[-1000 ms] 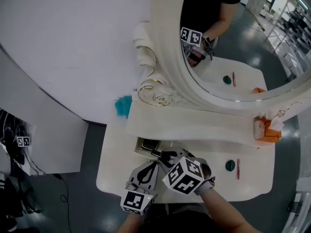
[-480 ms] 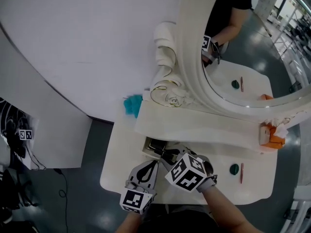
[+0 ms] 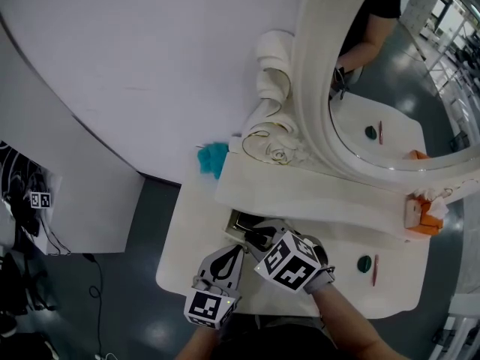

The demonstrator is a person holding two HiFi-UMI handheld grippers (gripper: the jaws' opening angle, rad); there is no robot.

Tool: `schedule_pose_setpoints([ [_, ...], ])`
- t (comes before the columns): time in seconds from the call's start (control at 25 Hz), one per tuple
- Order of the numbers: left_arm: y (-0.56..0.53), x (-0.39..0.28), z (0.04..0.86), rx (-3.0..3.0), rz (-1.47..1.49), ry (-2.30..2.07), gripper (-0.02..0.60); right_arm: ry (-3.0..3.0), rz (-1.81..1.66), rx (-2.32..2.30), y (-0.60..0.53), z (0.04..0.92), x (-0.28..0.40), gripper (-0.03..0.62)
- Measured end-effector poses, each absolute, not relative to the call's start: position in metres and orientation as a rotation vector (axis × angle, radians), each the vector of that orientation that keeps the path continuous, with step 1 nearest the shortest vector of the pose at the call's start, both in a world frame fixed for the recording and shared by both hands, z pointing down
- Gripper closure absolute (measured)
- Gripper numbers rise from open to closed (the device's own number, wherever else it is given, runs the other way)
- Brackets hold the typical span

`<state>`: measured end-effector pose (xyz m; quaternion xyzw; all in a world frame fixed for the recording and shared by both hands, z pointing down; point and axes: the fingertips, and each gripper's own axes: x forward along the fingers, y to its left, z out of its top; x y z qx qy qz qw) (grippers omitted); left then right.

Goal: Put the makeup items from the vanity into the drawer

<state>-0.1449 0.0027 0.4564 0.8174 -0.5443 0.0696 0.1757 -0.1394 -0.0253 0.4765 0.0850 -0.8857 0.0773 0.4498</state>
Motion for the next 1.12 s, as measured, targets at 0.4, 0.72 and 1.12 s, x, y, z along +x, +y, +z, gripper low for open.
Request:
schedule_pose_setpoints([
  [0.4, 0.0041, -0.1449, 0.4568, 2.310, 0.192, -1.549, 0.568, -2.206, 0.216, 0.223, -0.0259, 0.4763, -0.1388, 0.487],
  [0.72, 0.0067, -0.1435, 0.4564, 2.310, 0.192, -1.543, 0.568, -2.209, 0.208, 0.249, -0.0253, 0.4755, -0.1369, 0.487],
  [1.12, 0.0074, -0.1412, 0.4565, 2.322, 0.193, -1.536, 0.568, -2.205, 0.212, 0.265, -0.0237, 0.4754, -0.1320, 0.487],
])
